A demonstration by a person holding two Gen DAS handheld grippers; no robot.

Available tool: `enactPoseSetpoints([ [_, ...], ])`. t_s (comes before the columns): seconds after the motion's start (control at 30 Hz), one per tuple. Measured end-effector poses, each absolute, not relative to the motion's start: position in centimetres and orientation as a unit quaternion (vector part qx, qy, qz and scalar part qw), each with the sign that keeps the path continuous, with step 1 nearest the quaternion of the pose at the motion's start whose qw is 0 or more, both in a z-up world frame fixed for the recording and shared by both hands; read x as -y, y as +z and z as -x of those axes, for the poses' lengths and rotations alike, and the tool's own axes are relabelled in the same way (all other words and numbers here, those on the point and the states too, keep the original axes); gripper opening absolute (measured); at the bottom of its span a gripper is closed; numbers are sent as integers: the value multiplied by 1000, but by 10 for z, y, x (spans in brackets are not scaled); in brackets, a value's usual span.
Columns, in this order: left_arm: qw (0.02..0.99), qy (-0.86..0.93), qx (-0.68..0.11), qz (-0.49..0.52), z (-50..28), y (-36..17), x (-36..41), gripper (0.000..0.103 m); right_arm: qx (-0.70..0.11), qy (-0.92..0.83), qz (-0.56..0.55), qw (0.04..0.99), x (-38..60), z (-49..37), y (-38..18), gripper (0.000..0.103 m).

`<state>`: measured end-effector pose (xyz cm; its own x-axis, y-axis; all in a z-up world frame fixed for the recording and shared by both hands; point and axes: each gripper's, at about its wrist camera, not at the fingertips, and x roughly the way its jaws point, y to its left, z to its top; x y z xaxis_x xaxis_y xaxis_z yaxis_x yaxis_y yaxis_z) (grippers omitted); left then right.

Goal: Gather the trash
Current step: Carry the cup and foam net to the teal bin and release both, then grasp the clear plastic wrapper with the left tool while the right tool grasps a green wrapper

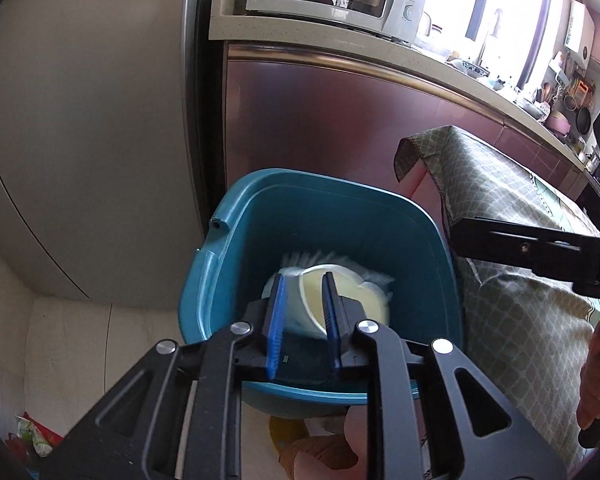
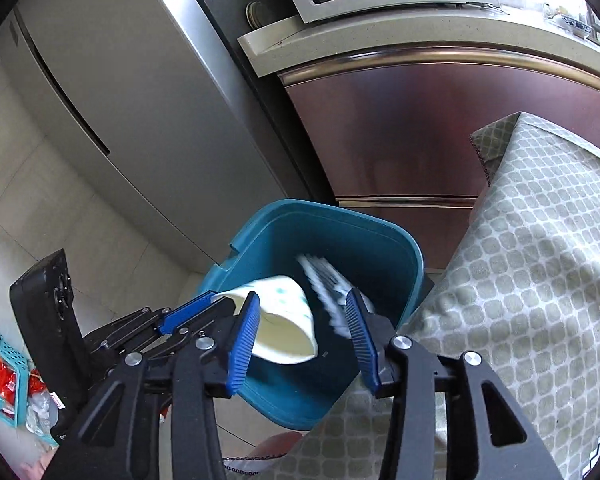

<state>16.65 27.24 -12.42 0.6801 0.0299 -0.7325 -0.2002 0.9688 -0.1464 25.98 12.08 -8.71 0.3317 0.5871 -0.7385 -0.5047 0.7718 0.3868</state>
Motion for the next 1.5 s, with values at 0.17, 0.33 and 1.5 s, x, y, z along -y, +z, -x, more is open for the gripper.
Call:
enactPoseSetpoints([
  [0.17,909,63,-399,102,-165,-131,-264,24,-463,337,-58,818,-112,-261,-87,45],
  [0.33,913,55,-391,103,-159,-126,-255,24,-443,345,-60,825,-89,-240,-75,47],
  [1.5,899,-294,-321,-56,-119,-62,103,62,-321,25,-136,937,246,-66,-53,57],
])
